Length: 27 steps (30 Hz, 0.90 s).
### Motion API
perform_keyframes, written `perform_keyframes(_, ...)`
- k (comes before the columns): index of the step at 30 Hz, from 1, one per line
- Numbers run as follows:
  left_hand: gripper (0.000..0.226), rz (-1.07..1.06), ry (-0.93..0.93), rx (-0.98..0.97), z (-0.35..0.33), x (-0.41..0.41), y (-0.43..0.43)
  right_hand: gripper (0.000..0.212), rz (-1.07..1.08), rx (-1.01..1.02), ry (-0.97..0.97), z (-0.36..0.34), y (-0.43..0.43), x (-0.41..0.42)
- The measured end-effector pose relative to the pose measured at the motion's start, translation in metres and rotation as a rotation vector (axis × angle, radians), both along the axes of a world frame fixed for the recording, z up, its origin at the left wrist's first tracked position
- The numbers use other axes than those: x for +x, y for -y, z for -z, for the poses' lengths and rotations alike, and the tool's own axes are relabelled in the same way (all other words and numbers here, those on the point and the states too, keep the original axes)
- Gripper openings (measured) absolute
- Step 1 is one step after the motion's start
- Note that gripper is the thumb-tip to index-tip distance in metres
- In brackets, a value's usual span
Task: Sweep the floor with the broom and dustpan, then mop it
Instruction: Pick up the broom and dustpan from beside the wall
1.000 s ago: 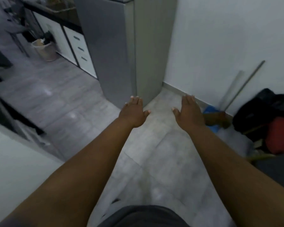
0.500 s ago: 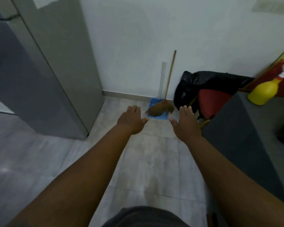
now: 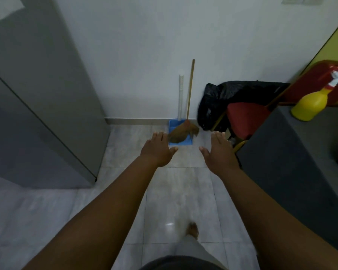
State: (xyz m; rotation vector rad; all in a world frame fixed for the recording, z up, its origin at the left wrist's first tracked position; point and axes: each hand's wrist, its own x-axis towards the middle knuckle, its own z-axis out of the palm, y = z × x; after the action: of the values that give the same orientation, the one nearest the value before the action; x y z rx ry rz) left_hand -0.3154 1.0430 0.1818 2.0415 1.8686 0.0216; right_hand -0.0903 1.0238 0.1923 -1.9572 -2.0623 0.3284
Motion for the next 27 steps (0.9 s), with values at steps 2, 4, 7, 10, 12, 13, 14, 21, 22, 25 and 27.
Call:
perform_keyframes(2, 0.081, -0.004, -0.008, -0.009, 0.0, -0.002, -0.027, 0.073, -0.001, -0.011, 0.007, 0.005, -0.027, -0.002)
perform_keyframes(4, 0.081, -0.016, -0.018, -0.016, -0.001, -0.003, -0.059, 0.073, -0.01, -0.006, 0.0, 0.007, -0.06, -0.002)
perform_keyframes(7, 0.081, -0.024, -0.023, -0.009, -0.005, 0.002, -0.109, 0.072, -0.03, 0.007, -0.011, 0.006, -0.114, 0.003)
perform_keyframes(10, 0.08, -0.035, -0.013, 0.0, -0.01, 0.015, -0.154, 0.071, -0.045, -0.015, -0.02, -0.002, -0.166, 0.01)
perform_keyframes(12, 0.079, -0.043, -0.011, 0.014, -0.014, 0.021, -0.185, 0.07, -0.07, -0.011, 0.023, -0.007, -0.202, 0.015)
perform_keyframes(13, 0.078, -0.046, -0.008, 0.02, -0.016, 0.024, -0.2, 0.07, -0.083, -0.01, 0.05, -0.01, -0.22, 0.017)
perform_keyframes(14, 0.078, -0.048, -0.009, 0.026, -0.016, 0.026, -0.214, 0.07, -0.089, -0.003, 0.066, -0.011, -0.238, 0.019)
perform_keyframes(21, 0.079, -0.054, -0.014, 0.002, -0.013, 0.025, -0.299, 0.07, -0.052, -0.044, 0.044, -0.015, -0.333, 0.013)
perform_keyframes(22, 0.079, -0.053, -0.016, 0.004, -0.013, 0.02, -0.314, 0.07, -0.049, -0.049, 0.057, -0.014, -0.346, 0.01)
perform_keyframes(25, 0.078, -0.036, -0.015, 0.007, -0.012, 0.007, -0.359, 0.07, -0.036, -0.052, 0.082, -0.011, -0.383, -0.001)
perform_keyframes(27, 0.078, -0.015, -0.003, -0.016, -0.012, -0.004, -0.391, 0.07, -0.017, -0.064, 0.091, -0.011, -0.41, -0.011)
